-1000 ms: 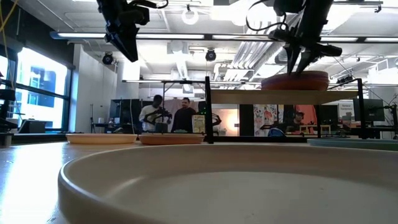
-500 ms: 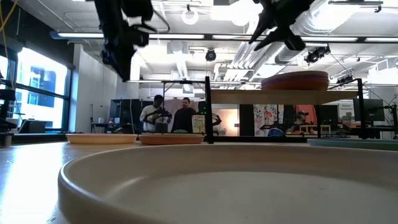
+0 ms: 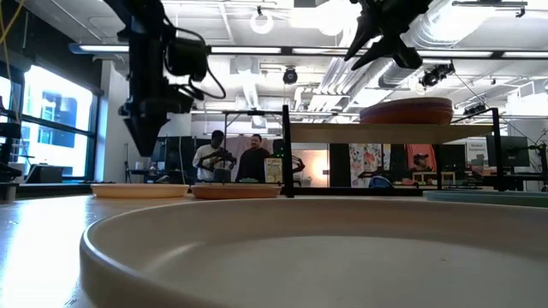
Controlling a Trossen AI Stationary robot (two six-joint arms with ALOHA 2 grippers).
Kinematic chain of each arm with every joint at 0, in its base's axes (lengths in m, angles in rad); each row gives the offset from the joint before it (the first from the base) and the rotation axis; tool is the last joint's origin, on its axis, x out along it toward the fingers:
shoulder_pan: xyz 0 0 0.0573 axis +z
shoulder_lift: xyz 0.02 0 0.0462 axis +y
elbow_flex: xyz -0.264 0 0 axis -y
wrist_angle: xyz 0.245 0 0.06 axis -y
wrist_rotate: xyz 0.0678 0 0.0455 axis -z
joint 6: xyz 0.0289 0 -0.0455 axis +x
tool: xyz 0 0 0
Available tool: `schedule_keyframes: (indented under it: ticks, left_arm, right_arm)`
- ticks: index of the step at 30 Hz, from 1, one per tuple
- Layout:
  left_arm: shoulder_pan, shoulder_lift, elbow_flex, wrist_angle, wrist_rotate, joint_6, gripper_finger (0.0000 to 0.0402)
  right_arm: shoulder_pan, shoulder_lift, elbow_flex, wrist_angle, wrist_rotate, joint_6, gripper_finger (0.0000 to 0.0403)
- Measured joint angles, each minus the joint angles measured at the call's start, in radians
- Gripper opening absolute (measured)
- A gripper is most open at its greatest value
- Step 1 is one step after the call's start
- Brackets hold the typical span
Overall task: Place and stack plates onto a shelf
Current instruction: Put the light orange plate on the shelf
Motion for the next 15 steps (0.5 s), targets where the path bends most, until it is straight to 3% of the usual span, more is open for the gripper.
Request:
schedule_keyframes:
  ticks: [15]
  left_arm:
    - [-0.001, 0.111, -0.044, 0.071, 0.001, -0.007, 0.0104]
  right_arm:
    - [0.000, 0.000, 0.000, -0.014, 0.000, -0.008, 0.0073]
